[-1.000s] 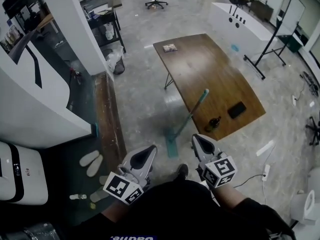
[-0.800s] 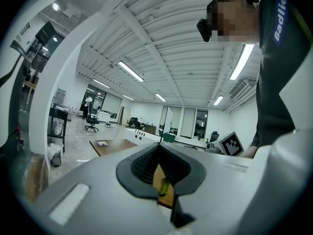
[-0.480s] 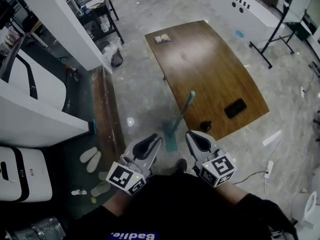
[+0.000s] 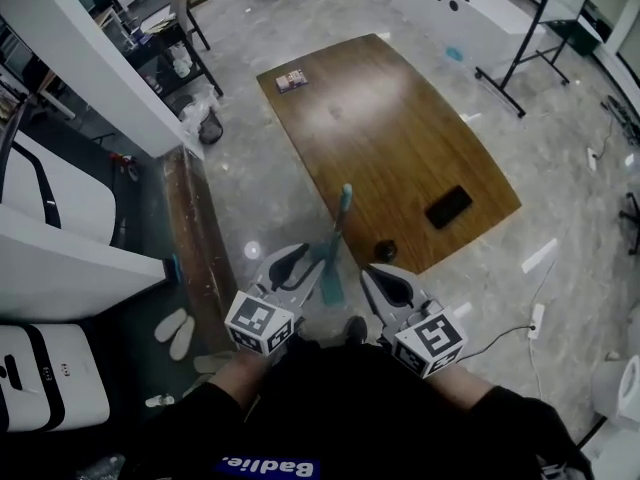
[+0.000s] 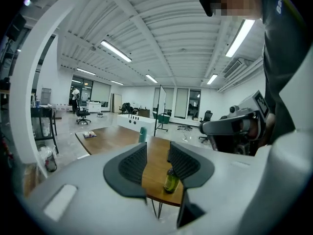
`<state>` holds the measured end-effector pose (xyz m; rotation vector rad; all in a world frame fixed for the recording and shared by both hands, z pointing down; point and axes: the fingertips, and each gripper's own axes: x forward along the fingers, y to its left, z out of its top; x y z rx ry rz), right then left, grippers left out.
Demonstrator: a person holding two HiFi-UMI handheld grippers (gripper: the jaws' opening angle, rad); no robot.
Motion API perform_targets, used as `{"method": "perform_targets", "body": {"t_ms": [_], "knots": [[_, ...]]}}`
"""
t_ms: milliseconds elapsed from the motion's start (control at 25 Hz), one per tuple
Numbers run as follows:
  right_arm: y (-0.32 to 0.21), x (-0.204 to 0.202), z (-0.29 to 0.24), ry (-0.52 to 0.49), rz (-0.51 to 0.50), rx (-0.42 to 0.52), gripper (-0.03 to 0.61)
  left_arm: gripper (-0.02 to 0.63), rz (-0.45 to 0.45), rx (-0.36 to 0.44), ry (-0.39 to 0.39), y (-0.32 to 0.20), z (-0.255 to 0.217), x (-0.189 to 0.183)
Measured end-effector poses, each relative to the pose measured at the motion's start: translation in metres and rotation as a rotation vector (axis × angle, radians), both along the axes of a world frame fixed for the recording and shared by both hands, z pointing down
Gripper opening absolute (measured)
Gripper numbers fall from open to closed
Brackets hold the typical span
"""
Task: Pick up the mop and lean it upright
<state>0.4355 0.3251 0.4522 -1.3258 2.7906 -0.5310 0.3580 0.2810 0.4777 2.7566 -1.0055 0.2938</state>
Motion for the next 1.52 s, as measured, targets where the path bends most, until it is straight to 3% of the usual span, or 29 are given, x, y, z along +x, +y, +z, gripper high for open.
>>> {"method": "perform_targets", "body": {"t_ms": [200,480,720,1000,1200,1440,1520], "knots": [[0.005,0.024,0.007,0.017,0.059,-0.024,0.009,0.167,0.032,0.035,-0.054,-0.027,0.026,0.018],[0.009,0.062,0.02,0.058,0.147,-0.072,0.008,0.184,0.037,-0.056,-0.107,-0.065,0.08,0.036],[0.016,0.086,0.032,0.089,0.226,-0.128,0.009,0.221,0.041,-0.085,-0.191,-0.086,0.126,0.048],[0.022,0.098,0.04,0.116,0.282,-0.166,0.009,0.233,0.051,-0.11,-0.232,-0.109,0.158,0.063],[0.021,0.096,0.036,0.134,0.304,-0.185,0.009,0.215,0.096,-0.121,-0.273,-0.119,0.173,0.073],[0.023,0.09,0.033,0.143,0.332,-0.191,0.006,0.122,0.129,-0.131,-0.311,-0.123,0.184,0.072],[0.022,0.085,0.03,0.146,0.338,-0.186,0.006,0.12,0.139,-0.131,-0.312,-0.122,0.184,0.07]]}}
